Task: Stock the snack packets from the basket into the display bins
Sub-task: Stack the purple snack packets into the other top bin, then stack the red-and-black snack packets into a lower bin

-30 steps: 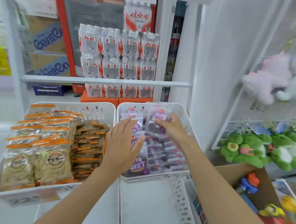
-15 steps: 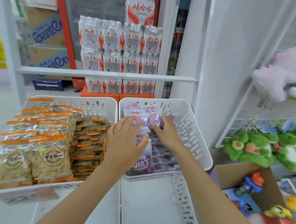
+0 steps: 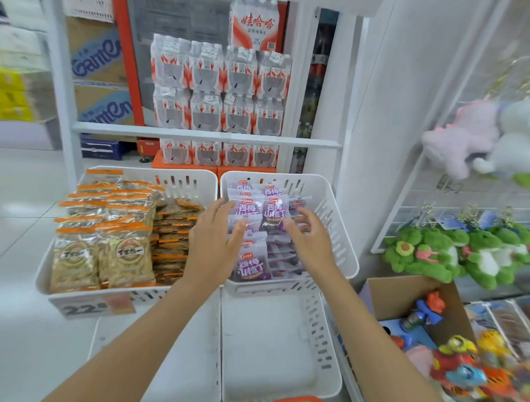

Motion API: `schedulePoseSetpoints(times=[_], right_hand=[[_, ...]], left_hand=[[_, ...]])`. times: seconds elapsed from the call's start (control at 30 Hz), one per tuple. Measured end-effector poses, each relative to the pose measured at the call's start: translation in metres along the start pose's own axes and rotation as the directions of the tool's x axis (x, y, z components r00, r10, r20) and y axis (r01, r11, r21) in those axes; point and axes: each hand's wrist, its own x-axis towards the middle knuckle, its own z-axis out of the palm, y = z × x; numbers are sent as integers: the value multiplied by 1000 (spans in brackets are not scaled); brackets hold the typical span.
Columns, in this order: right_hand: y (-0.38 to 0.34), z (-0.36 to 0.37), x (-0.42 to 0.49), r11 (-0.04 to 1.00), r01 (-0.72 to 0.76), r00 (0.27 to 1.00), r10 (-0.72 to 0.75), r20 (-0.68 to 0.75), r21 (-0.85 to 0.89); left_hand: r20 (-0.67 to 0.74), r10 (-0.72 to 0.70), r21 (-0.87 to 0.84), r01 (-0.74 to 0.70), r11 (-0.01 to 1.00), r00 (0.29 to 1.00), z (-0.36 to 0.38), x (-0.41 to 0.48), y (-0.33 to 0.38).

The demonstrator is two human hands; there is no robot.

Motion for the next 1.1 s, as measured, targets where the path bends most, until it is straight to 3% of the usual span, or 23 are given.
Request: schedulePoseSetpoints(times=[0.13, 0.3, 0.4, 0.5, 0.67, 0.83, 1.0, 1.1], right_hand=[[-11, 5, -44, 999, 19, 987, -11, 162, -46], [-15, 24, -61, 995, 10, 960, 18, 279, -100], [-17, 26, -58, 996, -16, 963, 40, 265, -92], [-20, 24, -54, 993, -96, 970, 79, 230, 62], [-7, 33, -47, 997, -79, 974, 82, 212, -23], [-10, 28, -54, 981, -169, 974, 151, 169, 95], [-13, 23, -89, 997, -46, 998, 49, -41, 63], [-19, 18, -123, 1000, -21, 999, 21, -28, 1]], left_hand=[[0, -51, -4, 51, 999, 999, -16, -22, 0], [75, -74, 109, 65, 992, 994, -19, -47, -5], [190, -175, 115, 155, 981, 966, -14, -52, 4], [249, -171, -29, 183, 983, 953, -9, -44, 4], [248, -130, -167, 175, 970, 960, -2, -35, -13], [178, -119, -234, 160, 959, 977, -6, -42, -16], [169, -127, -279, 171, 945, 977, -23, -63, -5], [208, -162, -246, 211, 946, 965, -35, -89, 4]])
